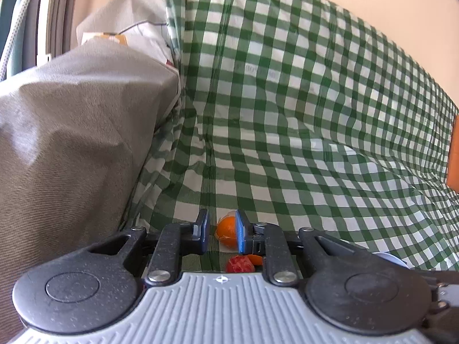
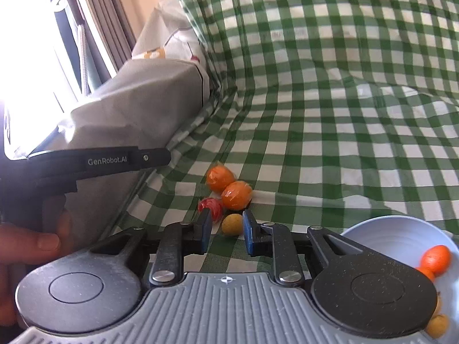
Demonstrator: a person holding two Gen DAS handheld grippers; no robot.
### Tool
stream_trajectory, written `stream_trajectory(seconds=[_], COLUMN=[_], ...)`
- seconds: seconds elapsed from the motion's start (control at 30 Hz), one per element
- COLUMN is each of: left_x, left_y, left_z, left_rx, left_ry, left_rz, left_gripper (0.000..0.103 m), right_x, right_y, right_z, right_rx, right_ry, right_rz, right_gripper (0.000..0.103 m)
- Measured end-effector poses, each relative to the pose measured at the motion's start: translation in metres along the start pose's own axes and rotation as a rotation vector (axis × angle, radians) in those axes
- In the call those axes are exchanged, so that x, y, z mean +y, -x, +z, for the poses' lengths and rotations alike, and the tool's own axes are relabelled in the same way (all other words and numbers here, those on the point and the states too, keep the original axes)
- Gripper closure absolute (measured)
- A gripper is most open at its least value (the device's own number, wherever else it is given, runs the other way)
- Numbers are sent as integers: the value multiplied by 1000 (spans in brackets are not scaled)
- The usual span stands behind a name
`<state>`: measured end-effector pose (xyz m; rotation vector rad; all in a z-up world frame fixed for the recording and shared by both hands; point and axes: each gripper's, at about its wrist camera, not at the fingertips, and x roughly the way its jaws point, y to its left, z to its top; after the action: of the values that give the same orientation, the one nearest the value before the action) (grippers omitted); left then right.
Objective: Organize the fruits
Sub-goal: 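Grasp a tangerine with the left tool while the right tool grasps a yellow-brown fruit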
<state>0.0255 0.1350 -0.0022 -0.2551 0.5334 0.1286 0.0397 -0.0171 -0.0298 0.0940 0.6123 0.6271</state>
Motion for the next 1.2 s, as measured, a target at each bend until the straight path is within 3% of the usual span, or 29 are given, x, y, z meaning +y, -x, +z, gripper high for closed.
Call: stream_trajectory(seconds=[0.23,0.37,0.5,0.7,0.77,1.07,1.17,1.2], left_x=[-1,-3,-3,-2,0,-10,-9,-8], left_y=[-24,-37,-52,-75,-82,-102,-103,-103], left_z=[-1,-2,-3,-5,-4,-7,-8,-8], left_rx=[20,37,66,107,117,184,190,190], left_ry=[7,11,24,26,34,9,3,9], left_rz=[30,21,18,6,-6,-70,-58,-58], left_gripper=[77,56,45,42,39,41,62,62], right_x=[6,10,9,7,7,6,5,5], right_y=[-30,-42,-53,-73,-80,-94,-93,-92], right_z=[0,0,1,-2,-3,-2,-1,-1], right_rx=[49,62,78,121,125,159,152,147], right_ry=[15,45,47,34,49,55,47,41], right_rz=[-18,-28,-51,-49,-74,-100,-103,-105], right_gripper=[78,77,77,76,70,72,73,73])
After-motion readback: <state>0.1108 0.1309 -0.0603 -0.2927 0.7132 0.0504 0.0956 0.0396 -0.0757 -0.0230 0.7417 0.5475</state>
